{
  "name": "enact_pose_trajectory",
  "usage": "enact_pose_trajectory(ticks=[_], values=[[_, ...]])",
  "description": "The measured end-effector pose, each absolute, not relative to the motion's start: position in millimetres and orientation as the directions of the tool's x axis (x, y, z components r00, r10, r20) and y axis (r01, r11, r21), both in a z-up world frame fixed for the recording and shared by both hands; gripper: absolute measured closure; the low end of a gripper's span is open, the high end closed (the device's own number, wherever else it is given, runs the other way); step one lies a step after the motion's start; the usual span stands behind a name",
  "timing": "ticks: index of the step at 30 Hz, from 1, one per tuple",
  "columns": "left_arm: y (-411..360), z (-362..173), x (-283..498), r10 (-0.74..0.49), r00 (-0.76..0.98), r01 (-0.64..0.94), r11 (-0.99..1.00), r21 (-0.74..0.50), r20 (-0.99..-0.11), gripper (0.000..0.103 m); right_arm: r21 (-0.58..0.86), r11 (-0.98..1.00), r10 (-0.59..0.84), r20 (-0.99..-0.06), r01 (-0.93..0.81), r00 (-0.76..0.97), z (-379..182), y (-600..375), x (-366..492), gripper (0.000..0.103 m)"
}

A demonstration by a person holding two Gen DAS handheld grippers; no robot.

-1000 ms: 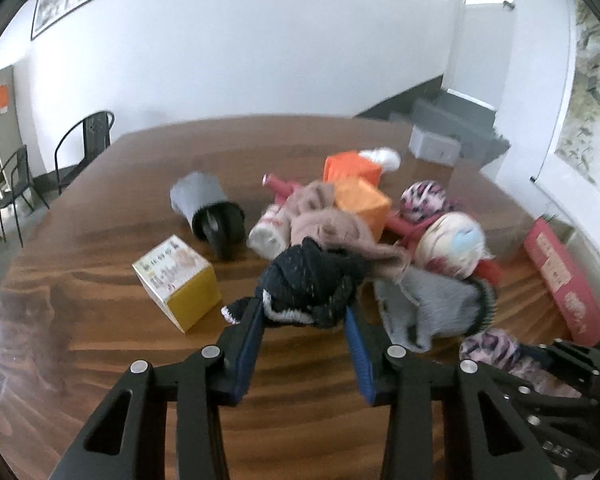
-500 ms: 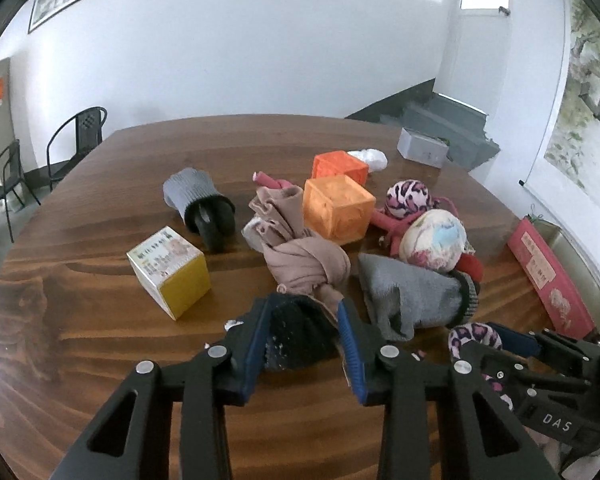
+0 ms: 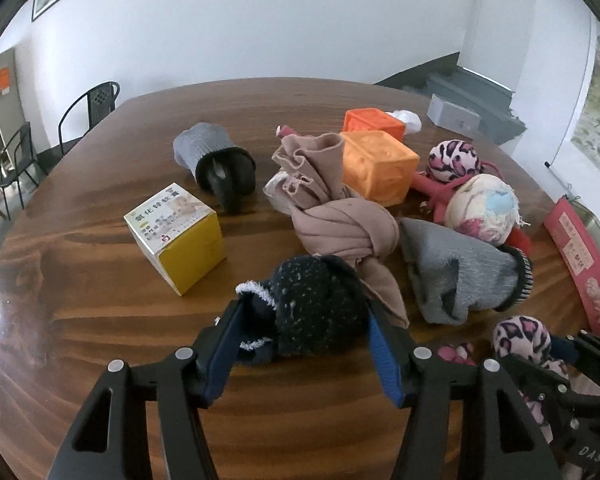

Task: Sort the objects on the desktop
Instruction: 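Grasp the leopard-print plush with the right gripper while the left gripper grasps the black knit hat, then carry both items to the grey bin and release them inside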

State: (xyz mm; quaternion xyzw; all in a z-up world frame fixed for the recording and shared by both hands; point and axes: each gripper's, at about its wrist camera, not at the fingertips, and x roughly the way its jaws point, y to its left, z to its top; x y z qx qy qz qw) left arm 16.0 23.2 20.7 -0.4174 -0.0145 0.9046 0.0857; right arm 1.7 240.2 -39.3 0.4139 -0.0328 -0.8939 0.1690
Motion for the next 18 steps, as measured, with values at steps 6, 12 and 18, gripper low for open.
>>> enact_pose_trajectory(ticks=[6, 12, 18], values=[[22.7, 32.8, 26.9, 0.197, -0.670, -0.163, -0.980, -0.117, -0.716, 0.055, 0.199, -0.940, -0.334, -0.710, 0.278, -0.621, -36.3, 241.9, 6.0, 0.065], [9.8, 59.1, 45.9, 0.248, -0.748, -0.175, -0.968, -0.178, -0.615, 0.055, 0.207, -0.937, -0.344, -0.679, 0.280, -0.649, -30.8, 245.6, 11.4, 0.066], [9.8, 62.2, 43.3, 0.273, -0.742, -0.182, -0.961, -0.208, -0.612, 0.055, 0.260, -0.927, -0.375, -0.638, 0.270, -0.673, -24.5, 257.1, 18.9, 0.066]])
